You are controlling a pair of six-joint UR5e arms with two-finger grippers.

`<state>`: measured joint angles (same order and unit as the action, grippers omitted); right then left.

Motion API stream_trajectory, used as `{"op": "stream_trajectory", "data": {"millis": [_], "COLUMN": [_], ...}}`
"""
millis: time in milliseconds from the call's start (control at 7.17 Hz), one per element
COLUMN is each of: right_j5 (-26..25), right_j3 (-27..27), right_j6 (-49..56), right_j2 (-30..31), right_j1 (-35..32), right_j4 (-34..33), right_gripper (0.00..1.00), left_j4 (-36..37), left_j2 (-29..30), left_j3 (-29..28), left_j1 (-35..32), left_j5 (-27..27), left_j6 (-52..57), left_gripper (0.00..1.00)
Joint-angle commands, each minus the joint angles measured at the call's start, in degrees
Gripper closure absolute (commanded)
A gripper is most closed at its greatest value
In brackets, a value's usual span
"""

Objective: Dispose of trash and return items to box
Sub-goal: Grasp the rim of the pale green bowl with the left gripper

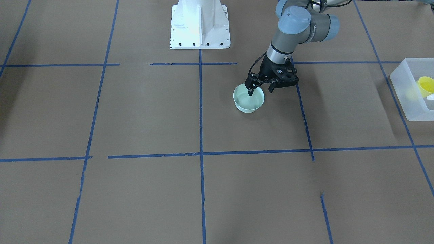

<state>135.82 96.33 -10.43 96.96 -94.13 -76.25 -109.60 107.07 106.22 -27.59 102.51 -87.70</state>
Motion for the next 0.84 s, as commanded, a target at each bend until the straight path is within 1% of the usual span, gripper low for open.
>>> {"op": "stream_trajectory", "data": {"millis": [0, 140, 279, 419, 558, 698], "right_j5": [1.8, 2.0, 2.4, 3.0, 3.6, 3.7], "right_j3": [1.0, 1.3, 1.5, 1.6, 1.7, 1.6], "right_j6": [-1.3, -1.3, -1.3, -1.4, -1.3, -1.3], "right_j2": [0.0, -0.1, -0.1, -0.2, -0.2, -0.2], "right_j1": [1.0, 1.1, 1.1, 1.1, 1.2, 1.9], "right_j4": [0.1, 0.1, 0.1, 0.1, 0.1, 0.1], "right_gripper": [0.0, 0.0, 0.0, 0.0, 0.0, 0.0], "left_j4": [0.1, 0.1, 0.1, 0.2, 0.3, 0.3], "left_j2": [0.3, 0.2, 0.2, 0.2, 0.2, 0.2], "left_j3": [-1.6, -2.4, -2.5, -2.2, -1.6, -1.7], "left_j1": [0.4, 0.5, 0.4, 0.4, 0.4, 0.3], "left_j5": [-0.4, -0.4, -0.3, -0.1, 0.0, 0.2], "left_j6": [-0.2, -0.2, -0.2, -0.2, -0.1, 0.2], "left_gripper": [0.18, 0.28, 0.47, 0.86, 1.0, 1.0]}}
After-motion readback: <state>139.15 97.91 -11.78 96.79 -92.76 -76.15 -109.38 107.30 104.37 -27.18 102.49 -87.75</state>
